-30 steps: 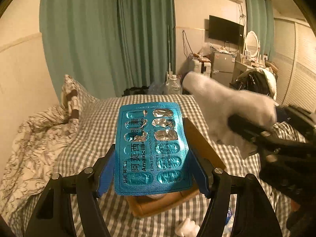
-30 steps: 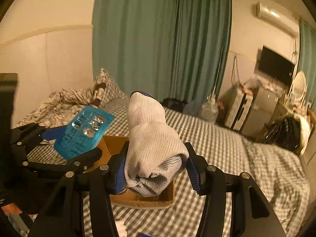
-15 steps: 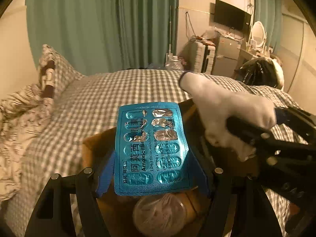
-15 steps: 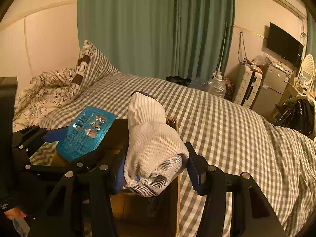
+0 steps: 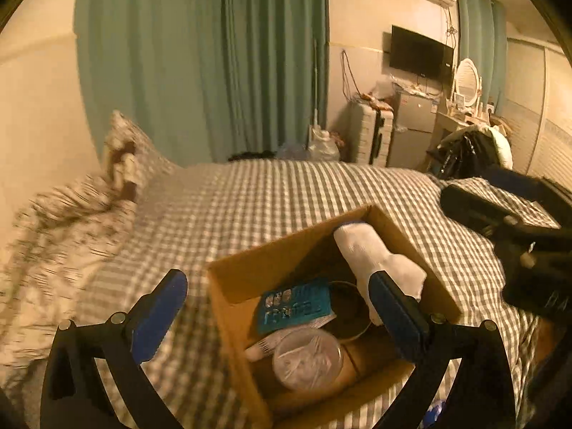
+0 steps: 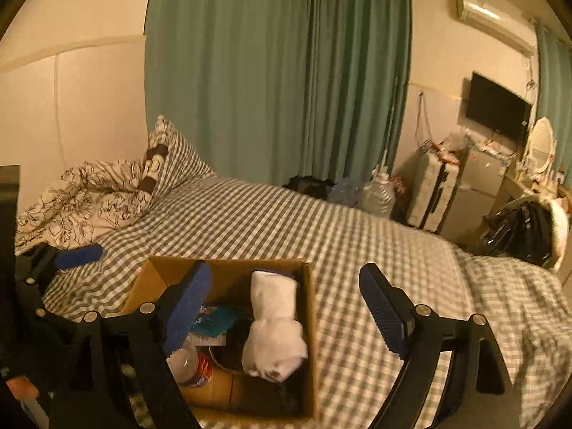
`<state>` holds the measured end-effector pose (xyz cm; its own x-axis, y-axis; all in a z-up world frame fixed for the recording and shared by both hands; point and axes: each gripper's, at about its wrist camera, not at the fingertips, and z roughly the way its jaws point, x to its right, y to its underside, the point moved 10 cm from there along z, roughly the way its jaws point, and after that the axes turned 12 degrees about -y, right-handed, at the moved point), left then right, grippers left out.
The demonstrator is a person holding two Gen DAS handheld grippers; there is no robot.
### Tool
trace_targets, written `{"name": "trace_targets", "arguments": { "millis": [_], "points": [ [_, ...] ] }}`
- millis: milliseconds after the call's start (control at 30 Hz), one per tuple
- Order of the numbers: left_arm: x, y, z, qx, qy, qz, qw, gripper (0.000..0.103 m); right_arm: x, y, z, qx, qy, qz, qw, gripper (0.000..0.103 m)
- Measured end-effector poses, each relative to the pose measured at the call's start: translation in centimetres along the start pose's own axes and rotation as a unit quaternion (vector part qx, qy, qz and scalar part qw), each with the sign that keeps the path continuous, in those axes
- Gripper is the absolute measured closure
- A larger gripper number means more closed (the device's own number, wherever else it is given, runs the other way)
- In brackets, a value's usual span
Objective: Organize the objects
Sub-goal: 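Carry the blister pack and sock into the box and release both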
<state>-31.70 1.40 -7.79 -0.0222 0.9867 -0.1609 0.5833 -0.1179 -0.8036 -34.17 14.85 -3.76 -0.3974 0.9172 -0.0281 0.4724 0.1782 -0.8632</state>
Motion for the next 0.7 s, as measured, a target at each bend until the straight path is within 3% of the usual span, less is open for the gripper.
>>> {"name": "trace_targets", "arguments": {
  "millis": [233,400,533,700],
  "points": [
    [-2.0,-3.4,-9.7,0.047,-0.014,-0.008,0.9987,0.0,-1.9,-3.7,-11.2,0.041,0.014,-0.033,0.999,0.014],
    [-2.0,-3.6,-15.5,0.065,-0.022,-0.004,0.9977,0.0,-2.8,-5.0,-18.7,0.068,0.033,-0.042,0.996,0.012],
    [-1.8,-2.2,-18.0,0.065,-0.02,-0.009,0.9976,0.0,-3.2,-3.7,-22.2,0.064,0.035,-0.035,0.997,0.011],
    [-1.6,1.1,-19.1,0.062,-0.032,-0.013,0.9974,0.0,-3.3,0.7,-23.3,0.032,0.043,-0.019,0.998,0.011]
  ]
}}
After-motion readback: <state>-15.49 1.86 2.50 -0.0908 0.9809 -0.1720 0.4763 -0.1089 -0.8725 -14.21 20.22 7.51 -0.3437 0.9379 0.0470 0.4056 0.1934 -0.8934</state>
